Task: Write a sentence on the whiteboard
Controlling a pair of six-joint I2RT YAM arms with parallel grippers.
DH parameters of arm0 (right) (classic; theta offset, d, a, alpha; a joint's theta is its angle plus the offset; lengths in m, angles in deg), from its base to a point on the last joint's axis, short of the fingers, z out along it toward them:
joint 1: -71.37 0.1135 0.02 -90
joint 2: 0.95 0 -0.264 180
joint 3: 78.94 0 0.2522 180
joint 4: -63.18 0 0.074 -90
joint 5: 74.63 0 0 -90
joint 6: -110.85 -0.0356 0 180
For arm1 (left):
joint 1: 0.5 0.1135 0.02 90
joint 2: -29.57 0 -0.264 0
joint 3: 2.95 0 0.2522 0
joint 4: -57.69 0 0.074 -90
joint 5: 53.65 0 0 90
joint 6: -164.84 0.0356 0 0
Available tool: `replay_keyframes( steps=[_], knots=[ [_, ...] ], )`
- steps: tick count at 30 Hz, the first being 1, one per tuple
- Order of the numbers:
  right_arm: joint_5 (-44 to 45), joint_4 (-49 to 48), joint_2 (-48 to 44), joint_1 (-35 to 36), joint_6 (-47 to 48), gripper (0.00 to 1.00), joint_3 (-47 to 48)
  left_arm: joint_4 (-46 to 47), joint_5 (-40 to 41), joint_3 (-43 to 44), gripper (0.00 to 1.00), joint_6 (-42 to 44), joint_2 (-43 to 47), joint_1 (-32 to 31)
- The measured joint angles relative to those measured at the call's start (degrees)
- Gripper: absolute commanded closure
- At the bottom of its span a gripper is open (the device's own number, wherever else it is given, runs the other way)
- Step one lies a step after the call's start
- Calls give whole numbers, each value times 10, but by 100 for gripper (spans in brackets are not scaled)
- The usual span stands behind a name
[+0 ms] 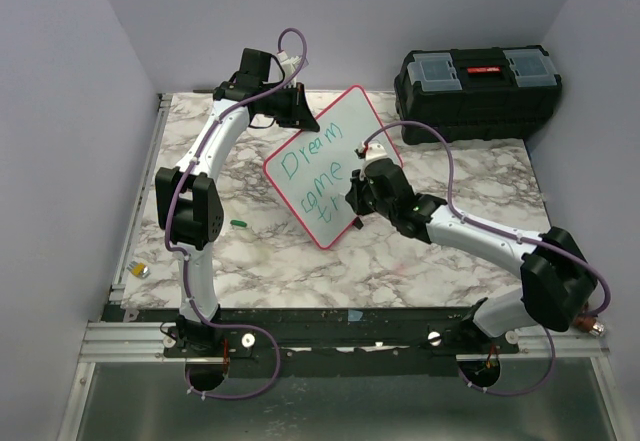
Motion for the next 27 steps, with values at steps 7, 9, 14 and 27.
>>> replay_keyframes(
  steps=[7, 9, 14, 27],
  knots=[
    [0, -15, -5, 0, -6, 99, -22, 1, 0, 0, 100, 0, 0, 0],
    [0, -15, -9, 0, -11, 99, -34, 1, 0, 0, 100, 0, 0, 0],
    [1, -15, -19, 0, -17, 99, -58, 1, 0, -1, 100, 0, 1, 0],
    [49, -3, -22, 0, -25, 99, -62, 2, 0, -5, 100, -2, 4, 0]
  ],
)
